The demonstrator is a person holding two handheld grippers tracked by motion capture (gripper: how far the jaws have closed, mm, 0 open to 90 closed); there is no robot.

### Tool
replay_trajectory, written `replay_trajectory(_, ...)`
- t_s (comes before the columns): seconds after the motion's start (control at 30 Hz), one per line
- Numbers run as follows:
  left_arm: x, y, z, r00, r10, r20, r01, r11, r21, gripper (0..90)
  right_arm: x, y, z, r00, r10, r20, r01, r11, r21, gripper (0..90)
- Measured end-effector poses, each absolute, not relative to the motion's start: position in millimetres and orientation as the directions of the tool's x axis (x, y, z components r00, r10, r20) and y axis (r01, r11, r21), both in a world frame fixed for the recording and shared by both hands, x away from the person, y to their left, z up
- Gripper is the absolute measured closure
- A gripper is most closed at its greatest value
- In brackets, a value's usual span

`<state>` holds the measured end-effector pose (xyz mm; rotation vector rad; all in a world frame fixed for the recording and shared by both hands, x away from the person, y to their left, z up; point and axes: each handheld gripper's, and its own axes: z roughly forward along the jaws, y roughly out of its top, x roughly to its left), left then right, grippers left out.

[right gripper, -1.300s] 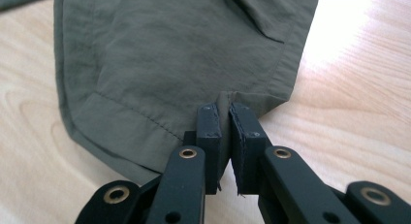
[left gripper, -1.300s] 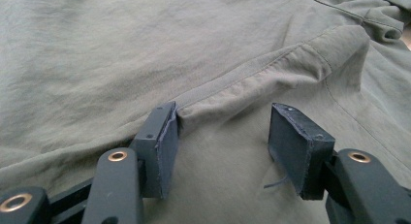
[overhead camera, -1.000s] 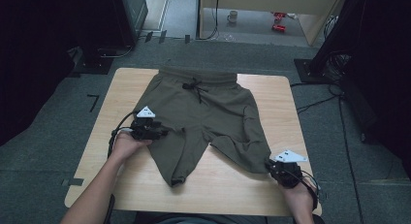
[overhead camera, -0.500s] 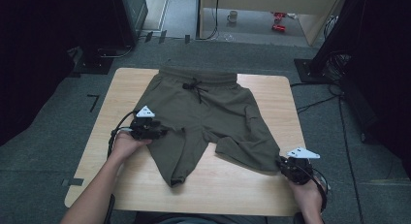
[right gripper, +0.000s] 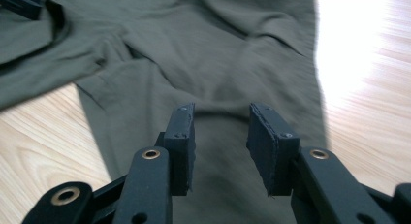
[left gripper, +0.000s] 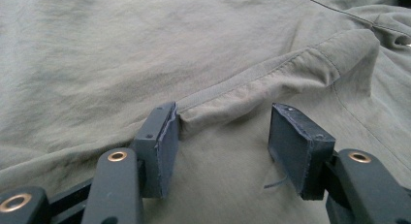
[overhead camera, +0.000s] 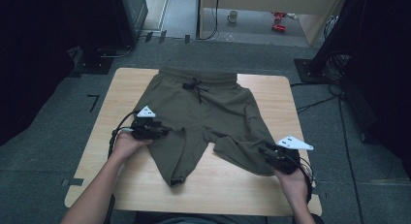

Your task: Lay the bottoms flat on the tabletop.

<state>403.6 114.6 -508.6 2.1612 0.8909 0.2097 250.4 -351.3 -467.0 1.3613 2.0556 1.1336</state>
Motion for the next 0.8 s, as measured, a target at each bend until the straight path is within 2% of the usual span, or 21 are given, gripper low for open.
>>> replay_trajectory(0.4, 403.5, 114.9, -508.9, 0.743, 0.656, -0.134, 0.531, -0.455, 0.715, 43.4, 279.8, -310.5, -473.0, -0.513, 0.846, 0.142, 0.558, 0.203, 0.804, 61.5)
replay_trajectory(0.8, 403.3, 114.6, -509.0, 0.744, 0.655, -0.130, 0.528, -0.458, 0.715, 43.1, 293.1, -270.5, -484.6, -0.586, 0.792, 0.169, 0.567, 0.252, 0.784, 54.9)
